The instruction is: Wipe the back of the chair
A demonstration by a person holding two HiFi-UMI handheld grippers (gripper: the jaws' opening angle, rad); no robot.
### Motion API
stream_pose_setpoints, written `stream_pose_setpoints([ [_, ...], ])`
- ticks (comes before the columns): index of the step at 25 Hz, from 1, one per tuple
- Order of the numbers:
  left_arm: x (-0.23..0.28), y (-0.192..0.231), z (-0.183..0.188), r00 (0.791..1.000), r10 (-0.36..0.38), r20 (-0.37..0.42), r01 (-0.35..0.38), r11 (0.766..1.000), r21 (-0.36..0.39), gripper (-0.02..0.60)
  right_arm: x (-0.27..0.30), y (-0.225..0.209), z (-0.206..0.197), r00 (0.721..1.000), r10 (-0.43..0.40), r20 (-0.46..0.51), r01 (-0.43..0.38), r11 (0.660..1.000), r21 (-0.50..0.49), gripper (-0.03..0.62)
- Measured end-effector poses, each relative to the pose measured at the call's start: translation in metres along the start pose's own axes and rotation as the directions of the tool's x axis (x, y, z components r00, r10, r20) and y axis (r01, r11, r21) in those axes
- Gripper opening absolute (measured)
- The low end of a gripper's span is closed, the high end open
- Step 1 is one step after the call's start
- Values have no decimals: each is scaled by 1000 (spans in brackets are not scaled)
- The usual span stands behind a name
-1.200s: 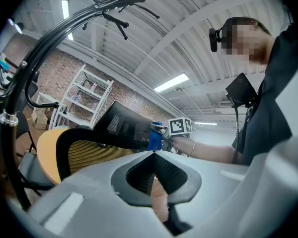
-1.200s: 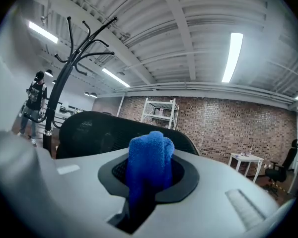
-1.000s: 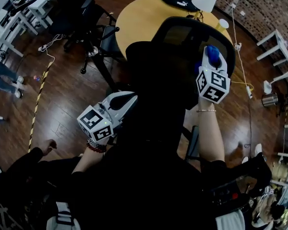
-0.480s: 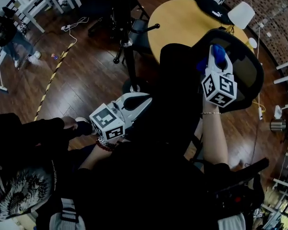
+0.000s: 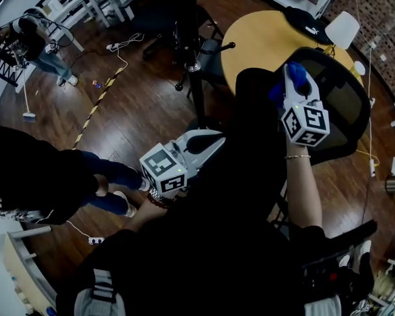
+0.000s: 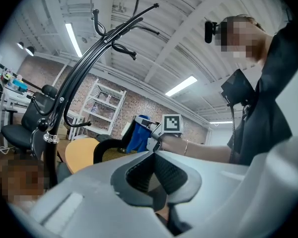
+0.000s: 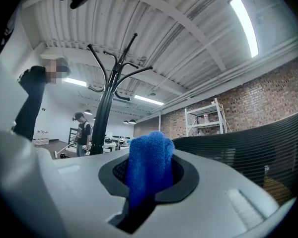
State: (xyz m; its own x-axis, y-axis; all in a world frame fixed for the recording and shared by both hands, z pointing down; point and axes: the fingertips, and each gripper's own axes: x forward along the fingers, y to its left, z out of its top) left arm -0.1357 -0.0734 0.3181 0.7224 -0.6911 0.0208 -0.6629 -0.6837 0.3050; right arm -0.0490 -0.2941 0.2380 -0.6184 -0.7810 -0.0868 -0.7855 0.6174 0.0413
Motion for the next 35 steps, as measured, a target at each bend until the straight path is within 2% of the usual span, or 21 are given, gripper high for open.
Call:
stream_pose_setpoints([
  [3, -19, -21, -12, 1000, -19, 2, 19, 1000, 8, 5, -11, 41, -2, 992, 126, 10, -126, 992, -28, 63],
  [6, -29, -24, -29, 998, -62, -6, 62, 998, 15, 5, -18, 91, -5, 962, 272, 9, -271, 962, -44, 63],
  [8, -21, -16, -27, 999, -40, -1, 40, 999, 16, 5, -19, 107, 3, 944, 329, 38, -328, 944, -30, 63],
  [9, -8, -16, -25, 999, -39, 2, 39, 999, 9, 5, -26, 101, 9, 941, 334, 53, -334, 942, -21, 63],
  [10, 11, -19, -23, 998, -59, 1, 59, 998, -4, 5, -40, 83, 14, 948, 314, 55, -313, 949, -18, 63],
  [13, 63, -44, -30, 987, -159, -20, 158, 987, -38, 5, -98, 10, 15, 986, 169, 5, -169, 984, -48, 63],
  [16, 84, -73, -35, 976, -215, -25, 215, 976, -34, 5, -158, -51, 1, 998, 1, -62, -5, 997, -71, 63],
  [18, 98, -97, -42, 966, -257, -36, 256, 966, -31, 5, -207, -92, -21, 984, -138, -116, 133, 990, -45, 64],
  [20, 110, -118, -44, 955, -293, -52, 292, 956, -28, 5, -249, -129, -46, 949, -261, -178, 262, 965, -21, 63],
  [23, 126, -137, -42, 939, -338, -61, 337, 941, -30, 5, -284, -167, -66, 893, -378, -244, 381, 924, -37, 64],
  [25, 127, -139, -40, 928, -370, -54, 369, 929, -25, 5, -287, -178, -74, 873, -414, -258, 414, 909, -56, 64],
  [28, 118, -133, -39, 922, -385, -44, 385, 923, -8, 5, -273, -179, -81, 879, -399, -259, 391, 917, -86, 64],
  [31, 107, -123, -42, 937, -345, -48, 345, 938, -5, 5, -260, -182, -78, 887, -392, -245, 373, 920, -120, 64],
  [35, 79, -97, -41, 969, -245, -35, 244, 969, -31, 5, -223, -169, -80, 902, -372, -219, 338, 924, -176, 64],
])
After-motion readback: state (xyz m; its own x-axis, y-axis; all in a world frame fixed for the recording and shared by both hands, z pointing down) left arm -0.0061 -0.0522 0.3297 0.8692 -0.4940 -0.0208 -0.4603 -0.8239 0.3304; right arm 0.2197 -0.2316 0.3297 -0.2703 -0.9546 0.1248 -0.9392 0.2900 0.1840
